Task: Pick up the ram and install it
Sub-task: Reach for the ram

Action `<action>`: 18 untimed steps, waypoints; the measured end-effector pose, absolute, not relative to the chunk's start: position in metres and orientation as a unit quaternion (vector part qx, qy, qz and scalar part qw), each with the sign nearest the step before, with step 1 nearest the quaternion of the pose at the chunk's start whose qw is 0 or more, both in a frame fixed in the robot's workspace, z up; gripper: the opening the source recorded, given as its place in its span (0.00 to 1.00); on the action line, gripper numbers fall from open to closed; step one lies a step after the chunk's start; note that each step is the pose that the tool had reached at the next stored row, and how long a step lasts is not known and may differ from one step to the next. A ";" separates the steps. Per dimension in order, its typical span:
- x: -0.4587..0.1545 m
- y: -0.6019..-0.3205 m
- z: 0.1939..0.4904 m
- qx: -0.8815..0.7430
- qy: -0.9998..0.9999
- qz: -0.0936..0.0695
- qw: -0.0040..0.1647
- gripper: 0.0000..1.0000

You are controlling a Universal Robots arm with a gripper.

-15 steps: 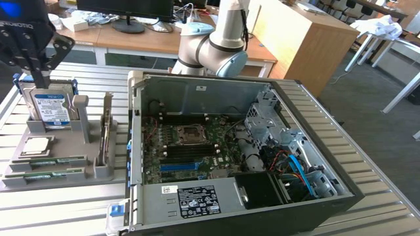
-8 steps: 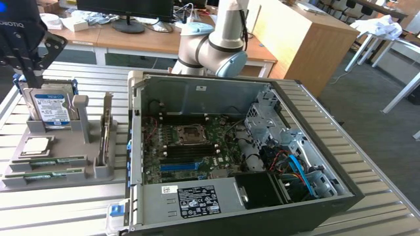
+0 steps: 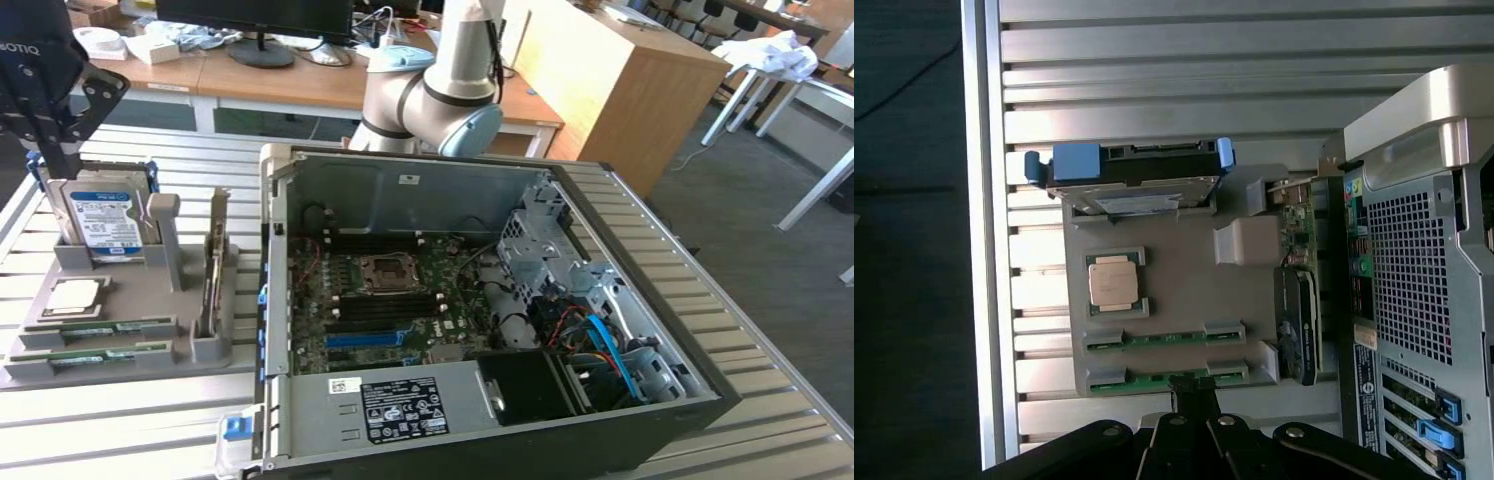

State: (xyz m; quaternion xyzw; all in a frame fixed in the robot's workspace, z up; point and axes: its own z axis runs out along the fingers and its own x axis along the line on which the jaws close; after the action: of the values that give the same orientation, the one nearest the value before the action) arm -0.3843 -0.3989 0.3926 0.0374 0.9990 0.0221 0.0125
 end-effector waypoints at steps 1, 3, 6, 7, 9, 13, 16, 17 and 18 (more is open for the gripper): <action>-0.384 -0.399 0.393 0.037 0.999 0.022 0.013 0.10; -0.384 -0.399 0.393 0.037 0.999 0.022 0.012 0.10; -0.384 -0.400 0.393 0.037 0.999 0.022 0.012 0.10; -0.384 -0.401 0.393 0.037 0.999 0.022 0.012 0.10; -0.384 -0.403 0.393 0.037 0.999 0.022 0.012 0.10; -0.384 -0.407 0.393 0.037 0.999 0.022 0.012 0.10; -0.384 -0.409 0.393 0.037 0.999 0.022 0.012 0.10; -0.384 -0.410 0.393 0.037 0.999 0.022 0.012 0.10; -0.384 -0.410 0.393 0.037 0.999 0.022 0.012 0.10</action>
State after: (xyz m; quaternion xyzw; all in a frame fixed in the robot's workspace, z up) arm -0.3844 -0.4100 0.3926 0.0374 0.9990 0.0221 0.0124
